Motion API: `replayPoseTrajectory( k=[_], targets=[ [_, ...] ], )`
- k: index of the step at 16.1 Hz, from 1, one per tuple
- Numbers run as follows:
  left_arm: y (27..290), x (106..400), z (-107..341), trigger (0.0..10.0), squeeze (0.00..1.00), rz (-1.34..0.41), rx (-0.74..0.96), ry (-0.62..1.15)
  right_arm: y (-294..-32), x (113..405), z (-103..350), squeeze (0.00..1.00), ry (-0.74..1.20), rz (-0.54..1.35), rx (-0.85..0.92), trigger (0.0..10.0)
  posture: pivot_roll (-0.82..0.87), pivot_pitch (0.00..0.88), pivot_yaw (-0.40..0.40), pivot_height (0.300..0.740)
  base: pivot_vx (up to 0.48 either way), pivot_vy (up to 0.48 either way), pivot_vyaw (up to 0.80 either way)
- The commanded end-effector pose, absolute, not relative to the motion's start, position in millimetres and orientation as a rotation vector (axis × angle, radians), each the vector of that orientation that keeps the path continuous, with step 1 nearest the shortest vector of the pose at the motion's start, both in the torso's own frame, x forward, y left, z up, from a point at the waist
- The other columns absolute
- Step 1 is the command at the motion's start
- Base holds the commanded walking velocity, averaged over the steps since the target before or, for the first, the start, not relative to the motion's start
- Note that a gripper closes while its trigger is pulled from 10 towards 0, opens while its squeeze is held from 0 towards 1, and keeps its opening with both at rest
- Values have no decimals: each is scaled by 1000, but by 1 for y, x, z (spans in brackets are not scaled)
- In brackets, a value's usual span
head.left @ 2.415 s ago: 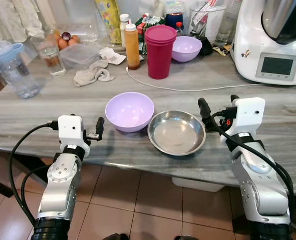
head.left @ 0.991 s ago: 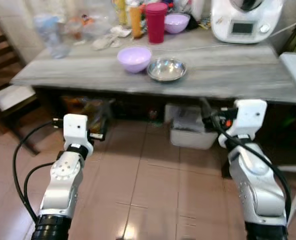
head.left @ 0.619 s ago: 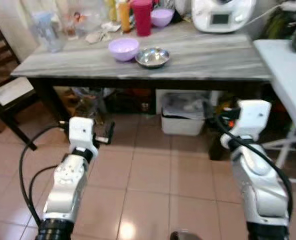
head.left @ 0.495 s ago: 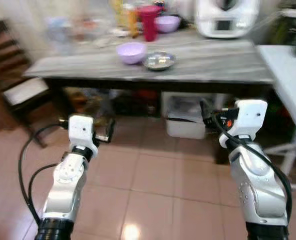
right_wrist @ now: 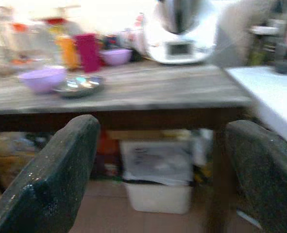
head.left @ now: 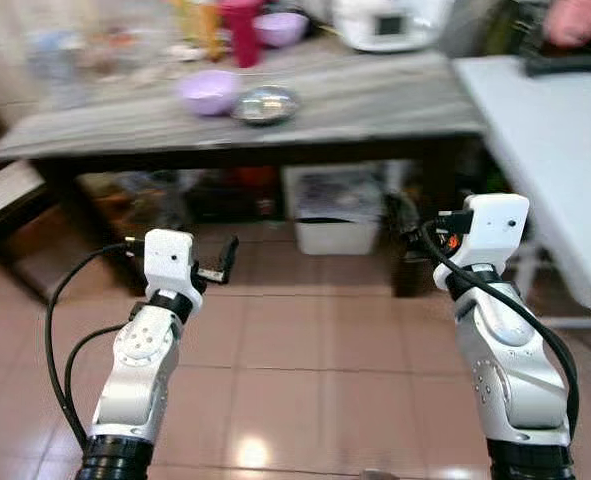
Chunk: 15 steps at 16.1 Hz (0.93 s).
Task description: Setting the table
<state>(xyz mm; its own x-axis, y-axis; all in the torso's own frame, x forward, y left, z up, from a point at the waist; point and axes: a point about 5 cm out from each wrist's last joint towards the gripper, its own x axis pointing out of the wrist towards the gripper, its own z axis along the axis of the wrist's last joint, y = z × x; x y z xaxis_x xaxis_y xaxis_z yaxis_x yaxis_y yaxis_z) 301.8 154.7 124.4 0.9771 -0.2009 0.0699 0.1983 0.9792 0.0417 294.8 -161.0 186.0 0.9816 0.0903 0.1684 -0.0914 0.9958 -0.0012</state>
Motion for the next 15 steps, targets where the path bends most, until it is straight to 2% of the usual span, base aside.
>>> replayPoseTrajectory(
  k=[1,15],
  targets=[
    [155,302,126,10000,0,-211,37,-80,-160,296,185,0,-162,91,15,10000,-211,101,91,740,0,-330,-538],
    [148,303,127,10000,0,-230,34,-79,-155,297,185,0,-167,103,26,10000,-208,103,103,740,0,-348,0]
  ],
)
